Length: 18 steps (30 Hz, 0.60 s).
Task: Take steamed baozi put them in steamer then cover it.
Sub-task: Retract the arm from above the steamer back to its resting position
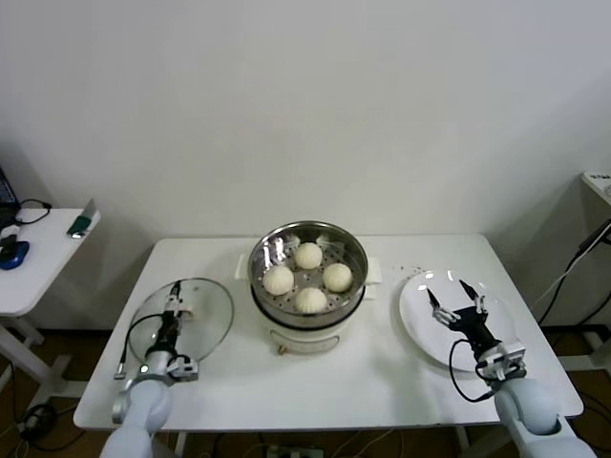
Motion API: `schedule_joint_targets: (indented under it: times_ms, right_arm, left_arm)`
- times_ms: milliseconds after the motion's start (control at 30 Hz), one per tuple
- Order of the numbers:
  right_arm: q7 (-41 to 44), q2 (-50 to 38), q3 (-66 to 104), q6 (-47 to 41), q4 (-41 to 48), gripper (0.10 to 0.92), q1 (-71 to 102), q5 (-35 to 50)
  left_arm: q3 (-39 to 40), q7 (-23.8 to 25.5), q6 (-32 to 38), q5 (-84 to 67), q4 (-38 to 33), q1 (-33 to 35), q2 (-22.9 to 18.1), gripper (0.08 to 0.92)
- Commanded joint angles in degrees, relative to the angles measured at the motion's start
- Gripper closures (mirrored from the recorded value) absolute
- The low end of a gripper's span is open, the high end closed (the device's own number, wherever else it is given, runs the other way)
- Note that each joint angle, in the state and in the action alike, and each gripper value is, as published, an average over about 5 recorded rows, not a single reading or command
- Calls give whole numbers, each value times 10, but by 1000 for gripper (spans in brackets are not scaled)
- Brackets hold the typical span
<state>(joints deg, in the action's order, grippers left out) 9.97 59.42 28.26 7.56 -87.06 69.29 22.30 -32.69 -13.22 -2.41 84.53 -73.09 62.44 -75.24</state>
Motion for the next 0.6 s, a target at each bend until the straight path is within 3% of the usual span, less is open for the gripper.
schedule_joint_targets:
  times_ms: [33,367,600]
  right_arm:
    - [3,3,1,2,8,203,0,-9]
    - [5,8,1,5,17,203,-6,-17]
    - [5,7,2,6,23,203,-10,-18]
  left_arm:
    - [1,2,6,-5,16,-9,2,329]
    - [2,19,8,-22,1,0,2,614]
    - [4,28,-5,-51,-53,27,17,809]
